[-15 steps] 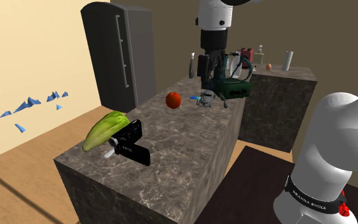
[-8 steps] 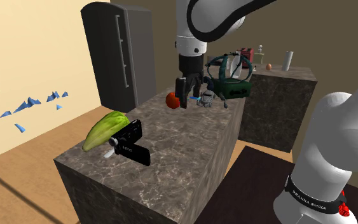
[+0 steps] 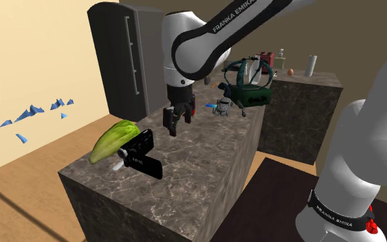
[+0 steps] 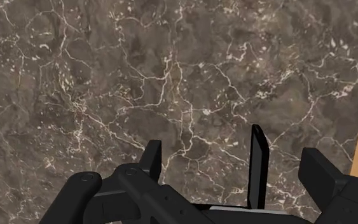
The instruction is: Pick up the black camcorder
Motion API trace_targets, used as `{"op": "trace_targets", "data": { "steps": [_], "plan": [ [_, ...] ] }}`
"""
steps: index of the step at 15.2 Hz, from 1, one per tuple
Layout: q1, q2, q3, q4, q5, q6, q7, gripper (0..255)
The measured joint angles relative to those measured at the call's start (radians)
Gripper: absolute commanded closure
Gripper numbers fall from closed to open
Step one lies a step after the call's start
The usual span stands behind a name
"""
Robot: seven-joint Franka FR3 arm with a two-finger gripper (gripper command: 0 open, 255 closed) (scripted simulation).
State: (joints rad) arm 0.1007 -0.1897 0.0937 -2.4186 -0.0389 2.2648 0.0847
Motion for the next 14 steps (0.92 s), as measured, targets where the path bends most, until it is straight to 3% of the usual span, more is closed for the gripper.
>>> {"op": "trace_targets", "data": {
  "steps": [7, 14],
  "plan": [
    [0.021, 0.259, 0.032, 0.133, -0.053, 0.145, 0.071, 0],
    [0.051, 0.475, 0.032, 0.273, -0.114, 0.232, 0.129, 0]
  ]
}}
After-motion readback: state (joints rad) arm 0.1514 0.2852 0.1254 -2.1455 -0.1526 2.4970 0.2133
